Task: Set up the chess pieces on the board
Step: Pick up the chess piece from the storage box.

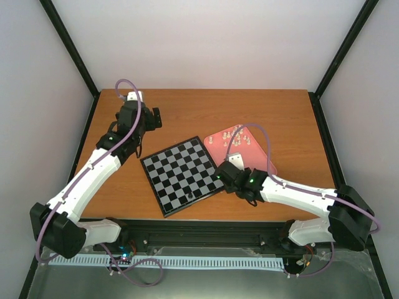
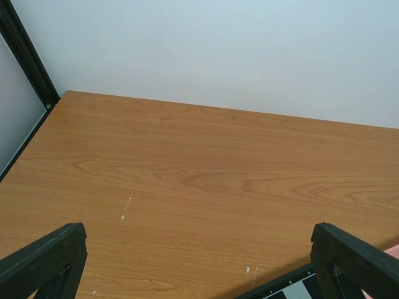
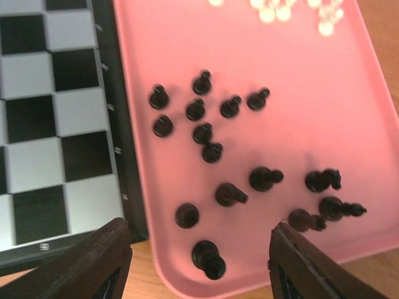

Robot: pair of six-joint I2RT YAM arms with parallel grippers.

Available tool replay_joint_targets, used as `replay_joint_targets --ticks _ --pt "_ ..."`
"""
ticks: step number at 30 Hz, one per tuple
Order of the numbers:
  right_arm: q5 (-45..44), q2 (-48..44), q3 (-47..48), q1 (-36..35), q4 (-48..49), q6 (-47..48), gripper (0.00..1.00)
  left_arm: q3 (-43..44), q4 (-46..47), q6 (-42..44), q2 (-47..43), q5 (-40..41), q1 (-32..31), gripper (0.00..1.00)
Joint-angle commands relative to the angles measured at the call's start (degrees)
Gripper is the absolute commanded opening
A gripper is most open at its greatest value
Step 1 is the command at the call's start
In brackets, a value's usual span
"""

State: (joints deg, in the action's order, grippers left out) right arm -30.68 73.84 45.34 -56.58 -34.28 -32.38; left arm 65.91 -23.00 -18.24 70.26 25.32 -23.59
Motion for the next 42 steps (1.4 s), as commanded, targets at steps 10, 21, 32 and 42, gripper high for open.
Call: replay_joint_targets --ticks 10,21,32,42 --pt "4.9 3.6 -4.3 6.3 5.5 -0.8 0.47 0.4 2.0 1.0 2.9 1.0 -1.0 1.00" --pt "7.5 -0.8 -6.3 6.3 1.4 -2.9 0.36 -0.9 2.6 0.9 2.8 1.3 -1.1 1.00" --pt "9.3 0.4 -8.1 6.3 1.8 -4.2 0.25 -0.5 2.6 1.0 3.4 1.7 -1.1 1.00" --pt "9.7 2.4 -8.6 6.3 3.7 -4.0 0.25 -0.3 2.8 1.0 4.9 1.5 -1.1 1.00"
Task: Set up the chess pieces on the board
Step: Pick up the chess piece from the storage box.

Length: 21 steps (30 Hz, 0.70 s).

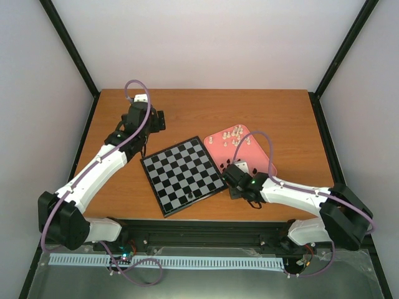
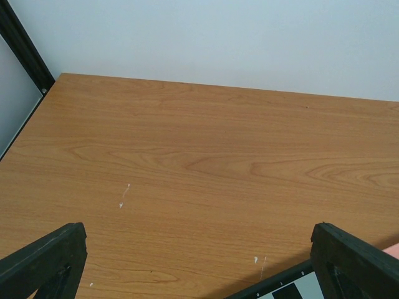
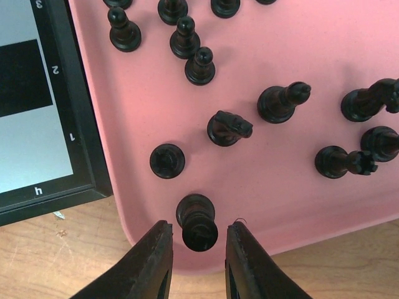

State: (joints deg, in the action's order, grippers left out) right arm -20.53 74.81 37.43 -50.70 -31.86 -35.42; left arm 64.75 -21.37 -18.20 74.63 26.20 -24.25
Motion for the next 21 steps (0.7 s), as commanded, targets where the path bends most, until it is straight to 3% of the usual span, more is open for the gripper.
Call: replay_joint_targets --ticks 1,21 --pt "-0.4 1.7 -0.8 0.4 1.5 -1.0 0.25 0.9 1.2 1.0 0.6 0.6 -0.4 1.00" --pt "-1.0 4.7 0.0 0.4 3.8 0.2 0.10 0.8 0.9 1.1 0.3 1.1 -0.4 1.00"
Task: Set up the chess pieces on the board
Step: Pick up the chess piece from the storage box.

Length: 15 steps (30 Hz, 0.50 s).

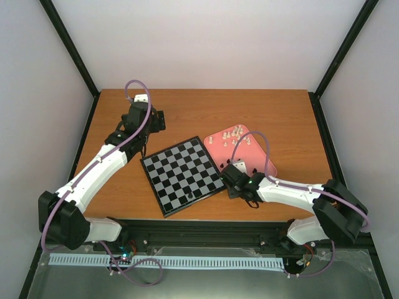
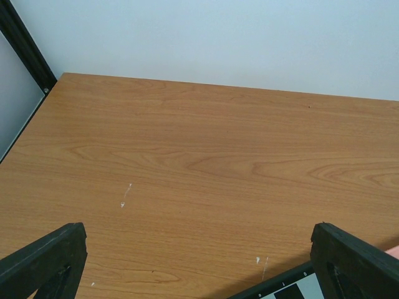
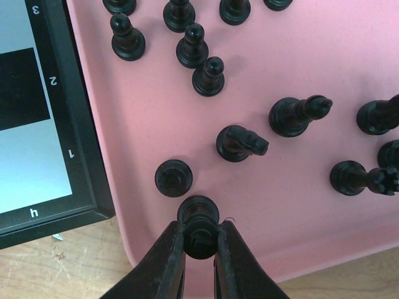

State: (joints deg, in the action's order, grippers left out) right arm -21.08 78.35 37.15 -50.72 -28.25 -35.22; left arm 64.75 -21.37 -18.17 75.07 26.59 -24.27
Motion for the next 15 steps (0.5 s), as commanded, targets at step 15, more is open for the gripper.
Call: replay_joint_targets --ticks 15 --pt "4.3 -9.7 6.5 0.4 -11.9 5.1 0.09 1.3 0.4 1.1 -0.3 0.6 -0.4 1.00"
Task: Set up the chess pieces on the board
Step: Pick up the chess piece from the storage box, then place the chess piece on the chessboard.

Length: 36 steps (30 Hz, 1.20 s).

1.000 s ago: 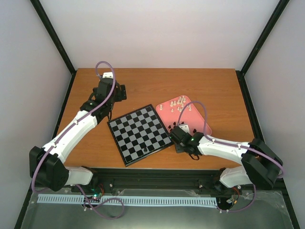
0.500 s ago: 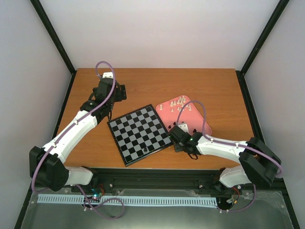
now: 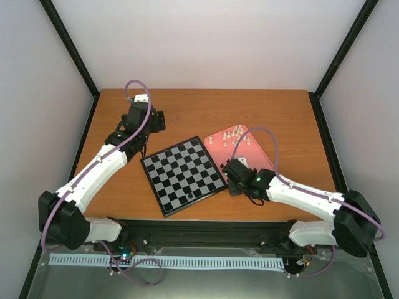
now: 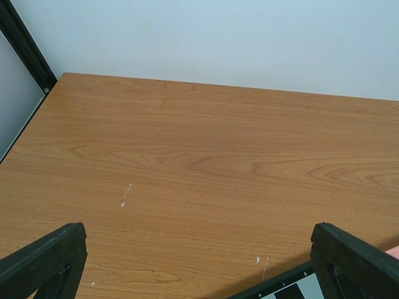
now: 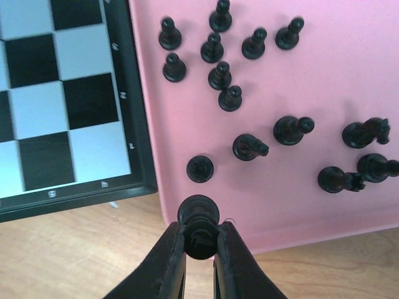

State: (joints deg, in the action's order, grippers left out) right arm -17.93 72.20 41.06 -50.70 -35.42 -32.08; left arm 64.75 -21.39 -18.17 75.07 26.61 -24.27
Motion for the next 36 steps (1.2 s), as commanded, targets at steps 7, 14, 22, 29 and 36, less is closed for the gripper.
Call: replay_joint_targets --ticks 7,14,22,29,36 --pt "-1.6 -6.6 5.6 0.5 -9.4 2.8 0.09 0.9 0.3 1.0 -0.8 0.2 -0.4 1.00" --pt "-0.5 -8.3 6.9 1.2 -9.0 4.9 0.09 1.2 0.2 1.0 -1.1 0.2 -0.4 1.00" --pt "4.2 -3.5 7.6 -0.1 -2.4 6.0 0.06 0.9 0.3 0.9 -1.8 0.3 -0.4 1.00" --pt "2.9 6.0 12.2 -8.1 2.0 5.3 0.06 1.1 0.3 0.9 -1.6 0.2 -0.4 1.00" --pt "3.8 15.7 14.5 -11.3 6.8 4.7 0.06 0.7 0.2 1.0 -1.6 0.5 -0.4 1.00"
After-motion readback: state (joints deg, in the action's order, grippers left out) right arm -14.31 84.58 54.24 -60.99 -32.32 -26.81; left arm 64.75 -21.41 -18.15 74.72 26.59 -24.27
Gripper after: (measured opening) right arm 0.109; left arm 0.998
